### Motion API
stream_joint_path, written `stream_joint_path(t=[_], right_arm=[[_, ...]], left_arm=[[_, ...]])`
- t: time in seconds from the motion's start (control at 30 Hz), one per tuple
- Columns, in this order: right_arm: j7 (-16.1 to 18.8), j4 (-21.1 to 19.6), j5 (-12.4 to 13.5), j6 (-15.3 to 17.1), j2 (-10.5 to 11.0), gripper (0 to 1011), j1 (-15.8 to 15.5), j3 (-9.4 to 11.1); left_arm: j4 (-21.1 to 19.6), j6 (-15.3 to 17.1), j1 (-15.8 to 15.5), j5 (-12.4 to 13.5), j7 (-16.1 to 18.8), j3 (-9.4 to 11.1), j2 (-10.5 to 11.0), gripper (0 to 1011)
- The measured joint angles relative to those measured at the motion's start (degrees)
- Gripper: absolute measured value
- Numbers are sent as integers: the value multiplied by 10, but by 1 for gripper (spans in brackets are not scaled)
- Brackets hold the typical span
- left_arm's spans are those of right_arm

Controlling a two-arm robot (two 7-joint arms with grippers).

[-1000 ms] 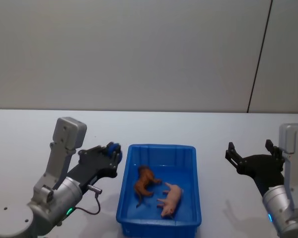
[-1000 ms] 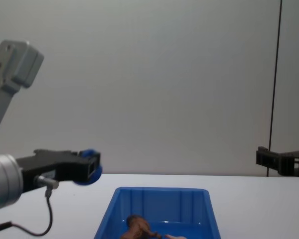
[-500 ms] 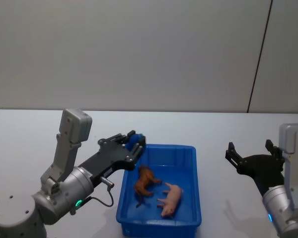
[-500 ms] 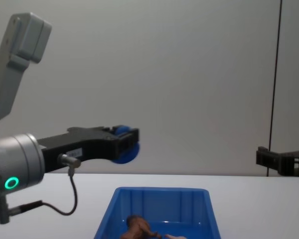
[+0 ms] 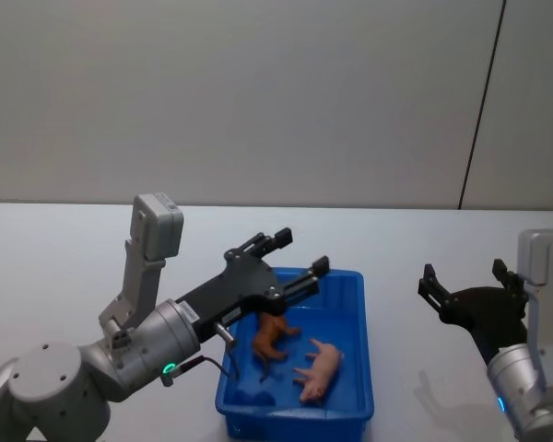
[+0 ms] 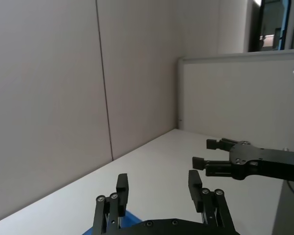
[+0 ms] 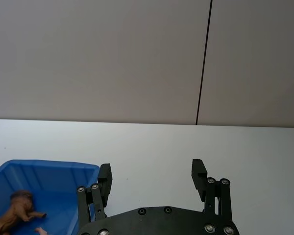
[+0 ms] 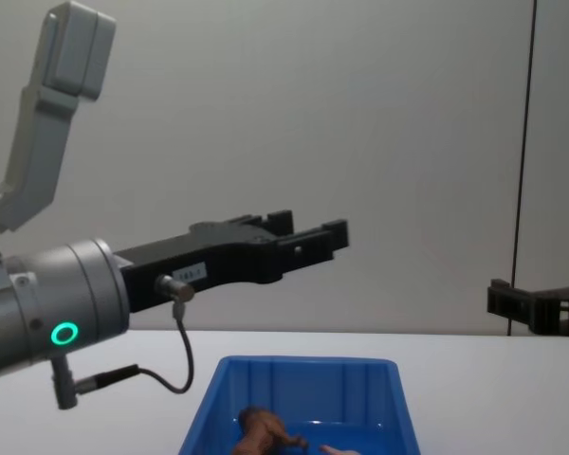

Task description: Pick up the two dolls from the table and place them into the box.

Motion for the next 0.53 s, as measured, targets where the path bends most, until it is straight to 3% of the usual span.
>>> stream_joint_path(t=[0.27,0.53], right_arm=[[0,0,0,0,0,1001,0,0],[0,0,0,0,0,1001,0,0]], left_arm=[[20,-13,-14,-13,-38,4,-10,961],[30,-20,-20,-19,-58,6,-15,1001]])
